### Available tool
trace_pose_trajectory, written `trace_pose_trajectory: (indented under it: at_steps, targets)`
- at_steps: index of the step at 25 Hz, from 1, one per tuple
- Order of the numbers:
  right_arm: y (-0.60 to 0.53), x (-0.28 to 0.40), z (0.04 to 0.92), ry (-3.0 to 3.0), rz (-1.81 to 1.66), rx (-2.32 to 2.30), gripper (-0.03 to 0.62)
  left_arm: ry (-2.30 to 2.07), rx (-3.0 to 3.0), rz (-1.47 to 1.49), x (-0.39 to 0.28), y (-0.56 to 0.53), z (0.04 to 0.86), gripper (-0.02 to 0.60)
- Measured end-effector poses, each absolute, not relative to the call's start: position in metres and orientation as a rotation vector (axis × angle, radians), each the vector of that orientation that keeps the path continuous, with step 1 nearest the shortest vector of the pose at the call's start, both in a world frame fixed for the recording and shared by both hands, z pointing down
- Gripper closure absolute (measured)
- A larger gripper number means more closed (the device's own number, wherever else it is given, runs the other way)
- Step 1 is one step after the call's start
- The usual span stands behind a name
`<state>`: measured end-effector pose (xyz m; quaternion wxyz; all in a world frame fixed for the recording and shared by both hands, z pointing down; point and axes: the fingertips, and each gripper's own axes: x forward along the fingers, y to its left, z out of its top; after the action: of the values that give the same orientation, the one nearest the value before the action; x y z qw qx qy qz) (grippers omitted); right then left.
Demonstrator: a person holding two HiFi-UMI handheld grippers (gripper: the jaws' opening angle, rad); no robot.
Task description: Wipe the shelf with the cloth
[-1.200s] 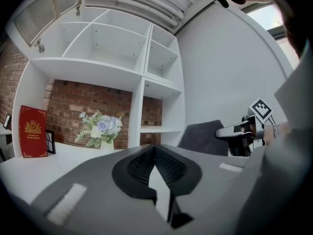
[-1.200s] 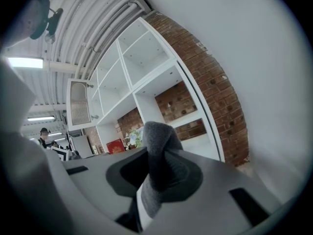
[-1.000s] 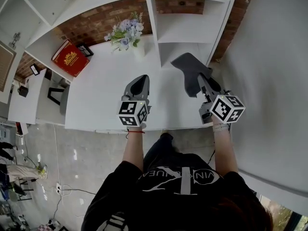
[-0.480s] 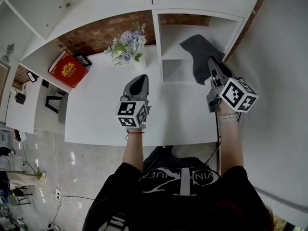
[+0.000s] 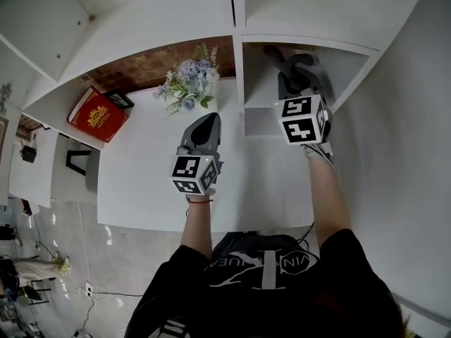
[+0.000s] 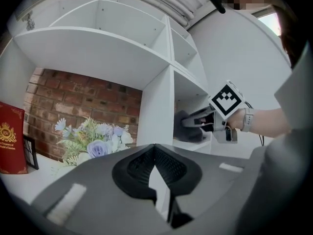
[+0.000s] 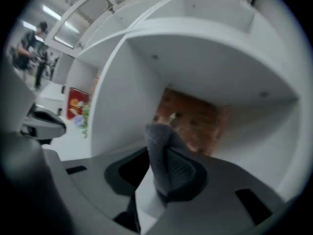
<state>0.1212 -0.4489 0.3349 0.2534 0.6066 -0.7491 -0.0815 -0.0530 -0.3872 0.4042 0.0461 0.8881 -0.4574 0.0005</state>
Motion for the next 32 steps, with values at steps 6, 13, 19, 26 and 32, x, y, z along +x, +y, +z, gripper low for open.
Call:
trace_pose_trajectory:
  at_steps: [6, 13, 19, 26, 32]
  targets:
    - [-0.430, 0.061, 0.386, -2.344, 0.091, 1.222, 0.416, -1.365, 2.697, 0.010, -0.053, -0.397, 0.413, 0.571]
    - [-0.422, 0.084, 0.351, -2.562, 0.244, 1.287, 0.391, -1.360, 2.691, -0.003, -0.052, -0.405, 0.418, 0.571]
    - [-0.453, 0.099, 0.396, -2.117, -0.082, 1.360, 0.484, -1.351, 2.688, 0.022, -0.046, -0.409, 0.422, 0.571]
    - [-0.457, 0.071, 0.390, -2.118, -0.166, 1.322, 0.553, -1.364, 2.671, 0.044, -0.051, -0.410, 0.428, 0.571]
    - [-0.455, 0.064, 0.405, -2.016, -0.255, 1.232, 0.583, -1.386, 2.659, 0.041, -0.054, -0.418, 0.428, 0.571]
